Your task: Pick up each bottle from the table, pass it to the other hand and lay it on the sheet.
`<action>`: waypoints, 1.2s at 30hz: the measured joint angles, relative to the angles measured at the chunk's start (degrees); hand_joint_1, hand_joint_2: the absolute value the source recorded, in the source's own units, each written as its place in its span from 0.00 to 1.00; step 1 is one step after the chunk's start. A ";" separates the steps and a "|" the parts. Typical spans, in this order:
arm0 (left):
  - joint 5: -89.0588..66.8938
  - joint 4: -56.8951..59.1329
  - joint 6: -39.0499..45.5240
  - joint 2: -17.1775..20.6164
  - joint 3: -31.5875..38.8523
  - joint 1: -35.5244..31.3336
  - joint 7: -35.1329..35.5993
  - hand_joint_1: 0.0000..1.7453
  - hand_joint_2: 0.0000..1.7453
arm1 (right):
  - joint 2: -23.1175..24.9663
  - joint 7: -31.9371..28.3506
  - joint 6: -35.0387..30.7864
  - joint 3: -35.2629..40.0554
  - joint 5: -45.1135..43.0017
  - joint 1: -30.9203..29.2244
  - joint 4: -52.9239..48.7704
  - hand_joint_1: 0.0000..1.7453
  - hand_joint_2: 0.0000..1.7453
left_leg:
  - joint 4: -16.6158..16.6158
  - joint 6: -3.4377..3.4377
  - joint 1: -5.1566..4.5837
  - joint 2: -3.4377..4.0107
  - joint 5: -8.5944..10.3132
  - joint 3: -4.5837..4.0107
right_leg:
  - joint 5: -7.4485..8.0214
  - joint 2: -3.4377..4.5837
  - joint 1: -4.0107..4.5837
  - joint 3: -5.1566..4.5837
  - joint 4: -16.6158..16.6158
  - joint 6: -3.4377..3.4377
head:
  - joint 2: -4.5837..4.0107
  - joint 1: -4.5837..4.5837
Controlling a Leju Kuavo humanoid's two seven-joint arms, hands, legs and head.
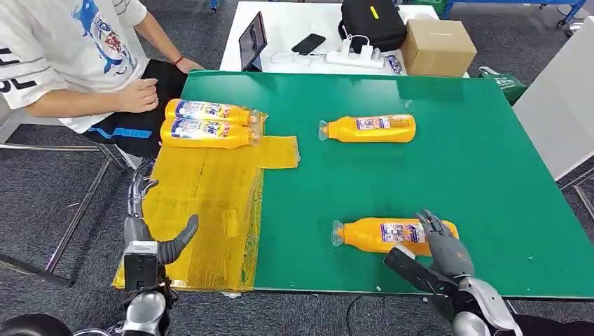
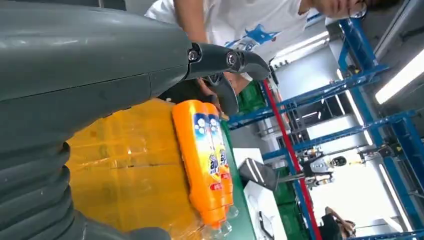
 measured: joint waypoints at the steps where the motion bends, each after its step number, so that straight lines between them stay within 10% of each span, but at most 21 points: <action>1: 0.00 0.32 -0.11 0.00 -0.13 -0.19 0.02 0.00 1.00 | -0.15 0.13 0.20 -0.02 0.46 -0.39 0.63 0.00 1.00 | 0.00 0.00 0.00 0.00 0.00 0.00 | 0.00 0.00 0.00 0.00 0.00 0.00 | 0.00 0.00; 36: 1.38 6.14 -2.47 0.00 -1.07 -3.07 1.22 0.00 1.00 | 1.99 -0.96 -3.65 -0.83 7.69 -7.25 12.22 0.00 1.00 | 0.00 0.00 0.00 -0.01 0.01 -0.01 | 0.01 0.00 0.00 0.00 0.01 0.01 | 0.00 0.02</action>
